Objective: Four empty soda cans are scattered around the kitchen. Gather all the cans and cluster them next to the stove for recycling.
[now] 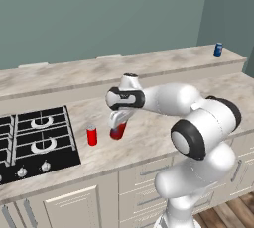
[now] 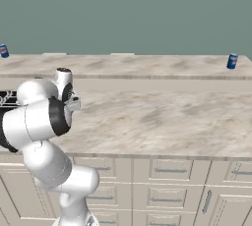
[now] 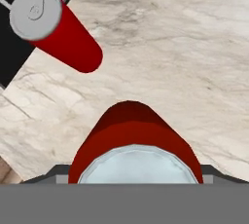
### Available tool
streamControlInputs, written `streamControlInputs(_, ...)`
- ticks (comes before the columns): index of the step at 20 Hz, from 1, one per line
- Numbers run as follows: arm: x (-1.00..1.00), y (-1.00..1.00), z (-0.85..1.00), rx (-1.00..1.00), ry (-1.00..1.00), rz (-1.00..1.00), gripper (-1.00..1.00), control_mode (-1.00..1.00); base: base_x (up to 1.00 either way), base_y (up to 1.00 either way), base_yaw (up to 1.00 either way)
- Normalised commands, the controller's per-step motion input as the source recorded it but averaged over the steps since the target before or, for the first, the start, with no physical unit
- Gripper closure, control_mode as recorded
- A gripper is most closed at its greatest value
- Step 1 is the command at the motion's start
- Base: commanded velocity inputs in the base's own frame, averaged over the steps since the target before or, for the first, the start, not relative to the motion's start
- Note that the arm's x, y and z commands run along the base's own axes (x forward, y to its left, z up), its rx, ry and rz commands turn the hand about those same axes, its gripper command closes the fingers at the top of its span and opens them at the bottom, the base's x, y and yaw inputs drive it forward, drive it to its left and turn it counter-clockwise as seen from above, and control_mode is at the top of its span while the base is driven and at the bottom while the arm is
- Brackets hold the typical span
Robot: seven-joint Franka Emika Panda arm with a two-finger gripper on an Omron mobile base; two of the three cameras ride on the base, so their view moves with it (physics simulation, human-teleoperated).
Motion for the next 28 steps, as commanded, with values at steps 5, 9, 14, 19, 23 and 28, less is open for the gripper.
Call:
streamControlInputs(5, 0.14, 0.21, -0.14, -0.03, 0.02, 0.00, 1.00, -1.00, 0.00, 0.00, 0.00)
streamControlInputs(9, 0.15, 0.17, -0.15, -0.13, 0.00, 0.00, 1.00, -1.00, 0.00, 0.00, 0.00)
streamControlInputs(14, 0.15, 0.12, -0.14, -0.12, 0.00, 0.00, 1.00, -1.00, 0.00, 0.00, 0.00)
streamControlInputs(19, 0.13, 0.01, -0.07, 0.00, 0.00, 0.00, 1.00, -1.00, 0.00, 0.00, 0.00)
streamControlInputs(23, 0.08, 0.04, -0.08, 0.00, 0.00, 0.00, 1.00, -1.00, 0.00, 0.00, 0.00)
streamControlInputs(28, 0.11, 0.11, -0.17, 0.00, 0.00, 0.00, 1.00, -1.00, 0.00, 0.00, 0.00)
